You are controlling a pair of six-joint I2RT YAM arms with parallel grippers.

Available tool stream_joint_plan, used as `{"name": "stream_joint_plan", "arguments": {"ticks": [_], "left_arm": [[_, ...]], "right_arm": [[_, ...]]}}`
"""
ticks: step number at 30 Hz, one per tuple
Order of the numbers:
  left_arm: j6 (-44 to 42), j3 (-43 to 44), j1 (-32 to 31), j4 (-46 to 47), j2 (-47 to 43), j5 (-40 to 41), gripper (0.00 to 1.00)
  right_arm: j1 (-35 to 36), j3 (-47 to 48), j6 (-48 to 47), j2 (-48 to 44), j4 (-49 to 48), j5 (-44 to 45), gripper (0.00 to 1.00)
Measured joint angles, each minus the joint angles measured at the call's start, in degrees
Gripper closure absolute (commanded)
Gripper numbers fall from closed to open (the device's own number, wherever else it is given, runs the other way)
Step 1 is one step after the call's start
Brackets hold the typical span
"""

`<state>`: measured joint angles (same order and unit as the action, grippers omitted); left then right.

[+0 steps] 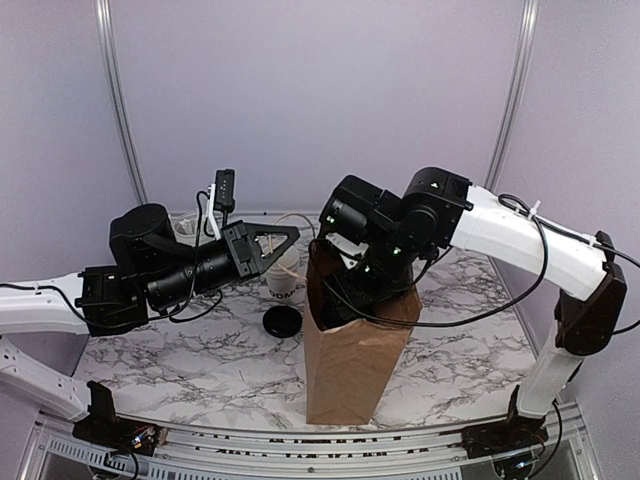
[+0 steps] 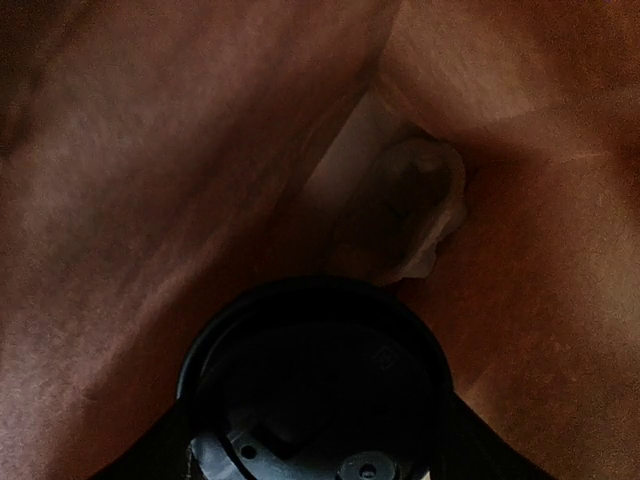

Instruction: Pack the takeout coffee

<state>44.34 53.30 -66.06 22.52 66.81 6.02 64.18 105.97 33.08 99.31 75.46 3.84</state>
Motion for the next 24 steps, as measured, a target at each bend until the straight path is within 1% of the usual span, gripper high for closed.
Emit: {"name": "stream_joint_plan", "arguments": {"ticks": [3, 10, 13, 24], "left_arm": [[0.1, -0.7, 0.0, -0.1, -0.4, 1.6, 1.0], [0.3, -1.1, 0.0, -0.2, -0.5, 3.5, 1.0], [0.3, -1.1, 0.0, -0.2, -0.5, 3.6, 1.0], [0.2, -1.1, 0.0, -0.2, -0.5, 3.6, 1.0]], "right_arm": [[0.2, -2.2, 0.7, -0.3, -0.5, -0.1, 0.61], [0.4, -4.0, 1.9, -1.4, -1.8, -0.1, 0.61], [0.4, -6.0, 2.0, -2.1, -2.6, -0.3, 0.61], [0.4, -7.3, 1.8, -2.6, -3.8, -0.5, 0.61]]}}
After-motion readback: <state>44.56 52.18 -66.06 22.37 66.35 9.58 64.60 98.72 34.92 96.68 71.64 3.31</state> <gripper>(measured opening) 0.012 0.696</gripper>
